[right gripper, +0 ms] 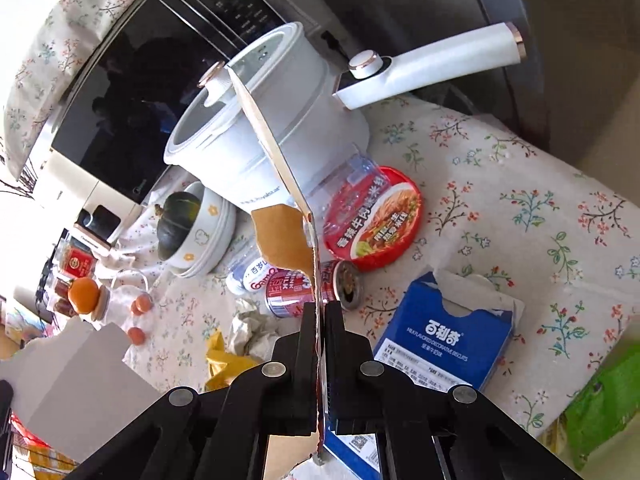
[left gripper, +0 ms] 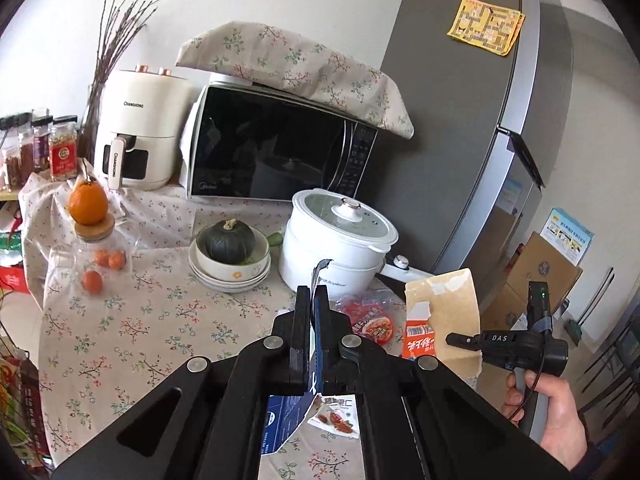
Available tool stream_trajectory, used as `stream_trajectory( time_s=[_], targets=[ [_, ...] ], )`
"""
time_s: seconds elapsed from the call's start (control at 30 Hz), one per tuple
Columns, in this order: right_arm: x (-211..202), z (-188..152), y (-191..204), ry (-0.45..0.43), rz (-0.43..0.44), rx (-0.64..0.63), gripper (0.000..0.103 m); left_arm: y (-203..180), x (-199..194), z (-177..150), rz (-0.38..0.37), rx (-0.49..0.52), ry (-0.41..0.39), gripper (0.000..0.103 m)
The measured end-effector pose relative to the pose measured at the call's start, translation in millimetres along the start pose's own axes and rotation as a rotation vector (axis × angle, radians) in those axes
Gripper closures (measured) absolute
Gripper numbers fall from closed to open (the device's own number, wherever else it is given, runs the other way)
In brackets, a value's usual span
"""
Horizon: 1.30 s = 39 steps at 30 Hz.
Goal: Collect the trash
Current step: 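Grasp the tan cardboard piece with the right tool while the left tool holds the carton, then carry both held pieces over the white plastic bin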
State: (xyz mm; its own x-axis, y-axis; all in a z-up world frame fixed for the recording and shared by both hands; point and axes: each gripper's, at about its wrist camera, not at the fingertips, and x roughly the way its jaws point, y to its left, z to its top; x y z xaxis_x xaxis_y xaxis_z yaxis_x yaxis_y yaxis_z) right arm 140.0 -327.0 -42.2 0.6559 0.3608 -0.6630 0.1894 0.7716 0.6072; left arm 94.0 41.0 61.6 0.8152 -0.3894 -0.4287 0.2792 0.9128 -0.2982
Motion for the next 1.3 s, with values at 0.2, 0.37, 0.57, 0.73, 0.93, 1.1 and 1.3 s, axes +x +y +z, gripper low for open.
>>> stream_trajectory(
  time_s=[0.2,0.37,0.57,0.73,0.93,1.1,1.3],
  targets=[
    [-44,-5,-4,-0.032,-0.003,-0.058,0.101,-30,1,-1,-0.102,0.001,-0.005,0.102],
    [-76,-17,-12,-0.039,0.008,-0.066,0.101,-60,8,-7,-0.183,0.007,0.011,0.102],
    [-109,-34,-34,-0.062,-0.076,-0.076,0.101,-106,21,-21,-0.281,0.047,0.053,0.102],
    [-137,-53,-58,-0.082,-0.16,-0.073,0.101,-146,41,-45,-0.394,0.047,0.142,0.102],
    [-154,-73,-89,-0.07,-0.273,-0.065,0.101,-189,67,-76,-0.529,0.006,0.248,0.102],
    [-156,-88,-118,-0.037,-0.352,-0.032,0.1,-225,85,-108,-0.569,0.037,0.325,0.102],
    [-157,-91,-140,-0.024,-0.439,-0.014,0.1,-256,103,-144,-0.584,0.099,0.382,0.102]
  ],
)
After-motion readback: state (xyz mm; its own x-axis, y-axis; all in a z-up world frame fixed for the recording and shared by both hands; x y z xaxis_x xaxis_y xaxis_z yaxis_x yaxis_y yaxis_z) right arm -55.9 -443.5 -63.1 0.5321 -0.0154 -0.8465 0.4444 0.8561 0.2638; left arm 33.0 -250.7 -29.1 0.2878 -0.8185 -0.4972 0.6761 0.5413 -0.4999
